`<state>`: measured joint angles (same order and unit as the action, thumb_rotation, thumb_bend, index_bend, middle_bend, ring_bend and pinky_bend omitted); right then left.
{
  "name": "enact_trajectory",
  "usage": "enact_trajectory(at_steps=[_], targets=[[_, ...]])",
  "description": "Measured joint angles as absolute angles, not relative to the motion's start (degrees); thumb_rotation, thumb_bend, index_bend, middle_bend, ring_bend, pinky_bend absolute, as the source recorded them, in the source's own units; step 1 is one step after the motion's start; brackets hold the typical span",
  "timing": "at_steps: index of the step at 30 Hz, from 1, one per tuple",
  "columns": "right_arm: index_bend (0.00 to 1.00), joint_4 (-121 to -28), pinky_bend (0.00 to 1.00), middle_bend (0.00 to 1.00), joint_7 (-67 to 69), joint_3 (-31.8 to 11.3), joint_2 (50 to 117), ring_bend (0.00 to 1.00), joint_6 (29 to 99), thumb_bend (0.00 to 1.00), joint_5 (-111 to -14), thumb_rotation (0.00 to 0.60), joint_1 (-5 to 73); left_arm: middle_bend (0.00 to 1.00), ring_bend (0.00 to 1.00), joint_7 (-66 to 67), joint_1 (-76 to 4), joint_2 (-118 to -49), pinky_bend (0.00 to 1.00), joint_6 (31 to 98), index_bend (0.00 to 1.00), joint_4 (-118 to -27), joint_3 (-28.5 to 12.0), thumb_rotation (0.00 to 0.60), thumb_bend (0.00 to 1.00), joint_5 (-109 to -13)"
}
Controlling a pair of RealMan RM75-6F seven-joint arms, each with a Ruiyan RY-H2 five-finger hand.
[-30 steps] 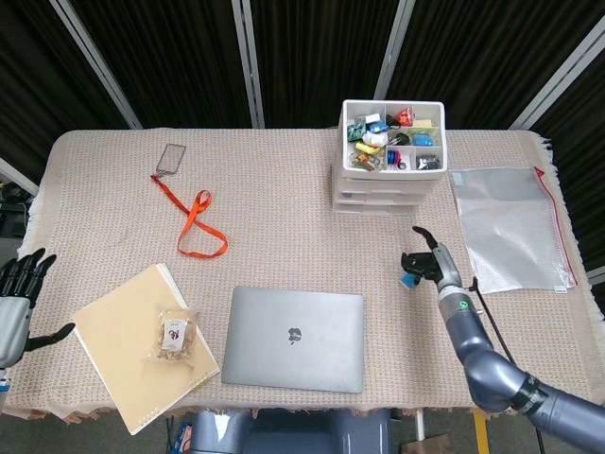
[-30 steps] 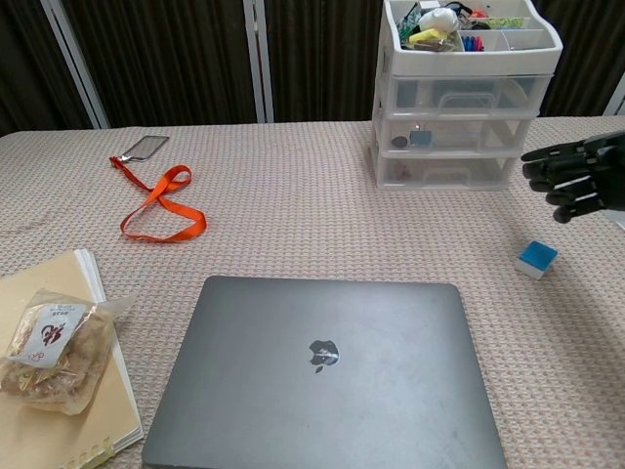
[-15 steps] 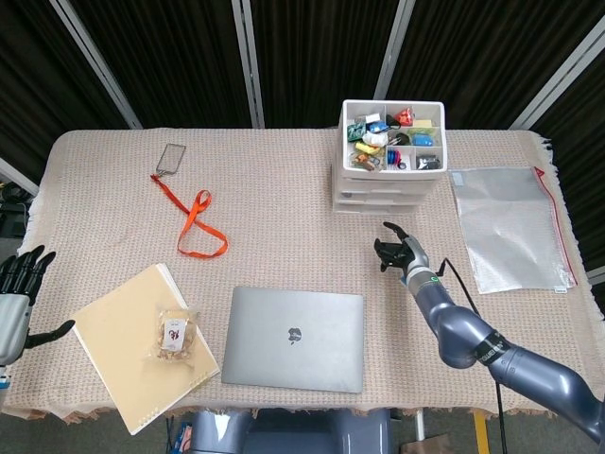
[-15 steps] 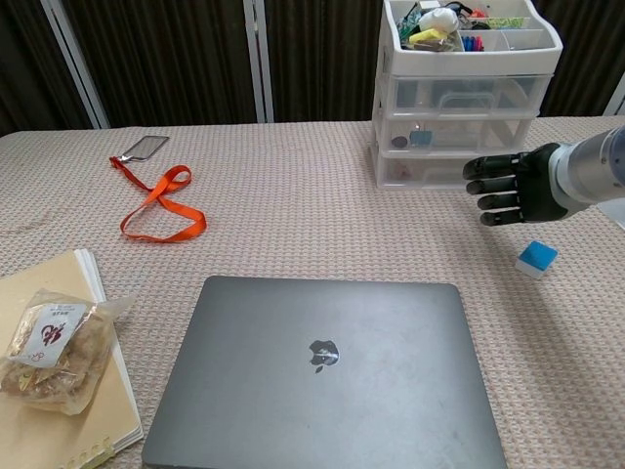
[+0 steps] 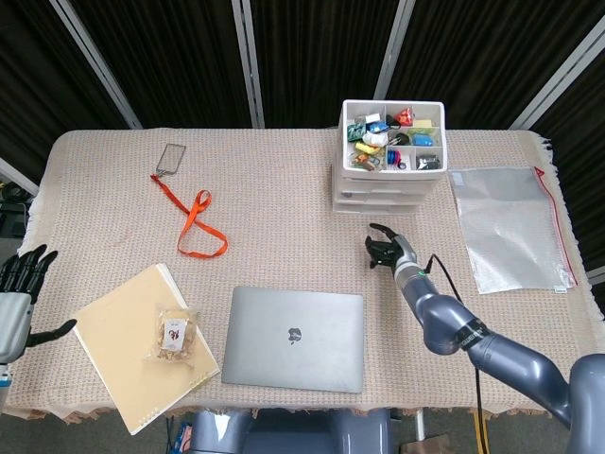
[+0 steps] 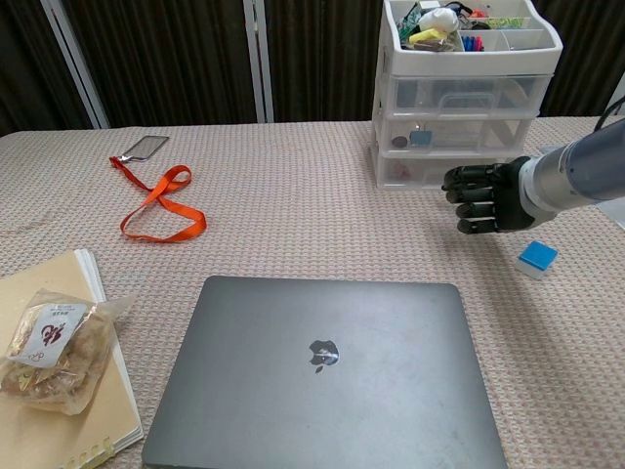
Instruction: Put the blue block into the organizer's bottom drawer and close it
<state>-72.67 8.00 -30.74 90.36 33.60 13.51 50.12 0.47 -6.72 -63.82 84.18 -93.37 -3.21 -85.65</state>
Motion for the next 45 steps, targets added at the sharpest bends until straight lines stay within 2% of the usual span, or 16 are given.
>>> enact_trajectory(at_steps=[14, 29, 41, 45], targets=[[0.21, -64.1, 0.73, 0.80, 7.4, -30.3, 94.2, 0.83, 30.7, 0.50, 17.9, 0.600, 53.1, 0.00, 0.00, 0.6, -6.9, -64.0, 0.00, 84.2, 0.04, -93.2, -3.2, 0.600, 0.15, -85.8], [0.16, -57.6, 0.73, 0.80, 9.5, -32.7, 97.1, 0.83, 26.8, 0.50, 17.1, 0.600, 54.0, 0.00, 0.00, 0.7, -7.1, -63.7, 0.00, 83.4, 0.04, -93.9, -3.0, 0.600, 0.15, -85.3], [0.16, -52.7, 0.73, 0.80, 10.3, -33.3, 99.1, 0.83, 26.1, 0.51, 19.4, 0.600, 55.2, 0.00, 0.00, 0.3, -7.3, -63.3, 0.00, 82.7, 0.04, -94.3, -2.8, 0.600, 0.15, -85.1], [0.19, -50.8, 0.73, 0.80, 10.7, -34.2, 100.1, 0.83, 25.7, 0.52, 20.3, 0.600, 55.7, 0.00, 0.00, 0.0, -7.3, -63.2, 0.00, 82.6, 0.04, -94.4, -2.9, 0.600, 0.15, -85.0]])
